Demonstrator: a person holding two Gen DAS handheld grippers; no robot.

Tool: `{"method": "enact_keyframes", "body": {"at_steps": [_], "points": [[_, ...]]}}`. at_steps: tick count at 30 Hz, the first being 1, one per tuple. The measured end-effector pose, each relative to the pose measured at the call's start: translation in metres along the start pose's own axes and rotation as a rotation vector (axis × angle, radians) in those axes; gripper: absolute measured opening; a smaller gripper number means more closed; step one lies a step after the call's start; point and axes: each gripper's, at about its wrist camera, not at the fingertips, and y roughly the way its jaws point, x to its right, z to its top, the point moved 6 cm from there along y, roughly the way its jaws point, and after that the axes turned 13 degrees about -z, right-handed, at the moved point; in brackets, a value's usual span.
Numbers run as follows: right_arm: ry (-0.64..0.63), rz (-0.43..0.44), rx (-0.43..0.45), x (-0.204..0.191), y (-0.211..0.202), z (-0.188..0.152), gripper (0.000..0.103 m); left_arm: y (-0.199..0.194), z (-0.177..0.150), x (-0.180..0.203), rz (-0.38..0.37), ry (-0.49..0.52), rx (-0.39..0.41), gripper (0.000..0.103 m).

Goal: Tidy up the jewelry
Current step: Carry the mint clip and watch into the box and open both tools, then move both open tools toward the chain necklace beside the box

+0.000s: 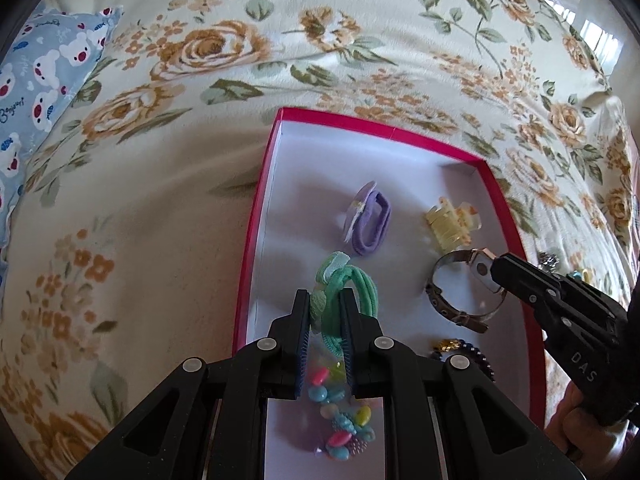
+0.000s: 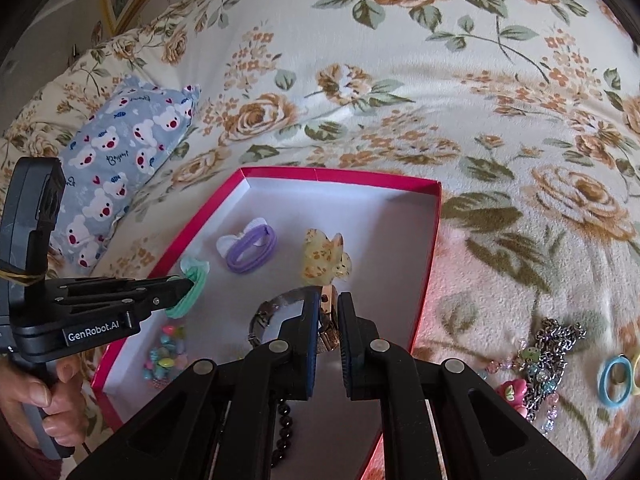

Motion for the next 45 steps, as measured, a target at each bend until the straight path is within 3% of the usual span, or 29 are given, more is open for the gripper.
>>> {"method": "enact_keyframes", "body": {"at_steps": [14, 19, 21, 25, 27, 34, 36, 45], "points": [[-0.011, 0.028, -0.046, -0.004, 0.007, -0.006, 0.014, 0.009, -0.002, 0.008, 0.055, 0.042, 0.0, 0.019], [0.002, 0.043, -0.035, -0.003, -0.001, -0.003, 0.014, 0.005, -0.003, 0.007, 0.062, 0.042, -0.002, 0.026], [0.007, 0.046, -0.026, -0.002, -0.006, -0.001, 0.015, 0.002, -0.003, 0.007, 0.07, 0.035, 0.002, 0.044], [0.028, 0.057, -0.005, 0.003, -0.021, 0.003, 0.022, -0.007, -0.006, 0.012, 0.076, 0.045, 0.022, 0.049], [0.044, 0.06, 0.01, 0.008, -0.03, 0.005, 0.026, -0.012, -0.008, 0.015, 0.082, 0.053, 0.033, 0.063], [0.096, 0.061, 0.052, 0.03, -0.062, 0.005, 0.033, -0.028, -0.022, 0.026, 0.033, 0.012, 0.053, 0.069], [0.114, 0.052, 0.062, 0.04, -0.071, 0.002, 0.036, -0.036, -0.025, 0.028, 0.013, -0.008, 0.063, 0.078], [0.209, -0.021, 0.06, 0.094, -0.104, -0.028, 0.041, -0.063, -0.043, 0.055, -0.065, -0.028, 0.103, 0.093]]}}
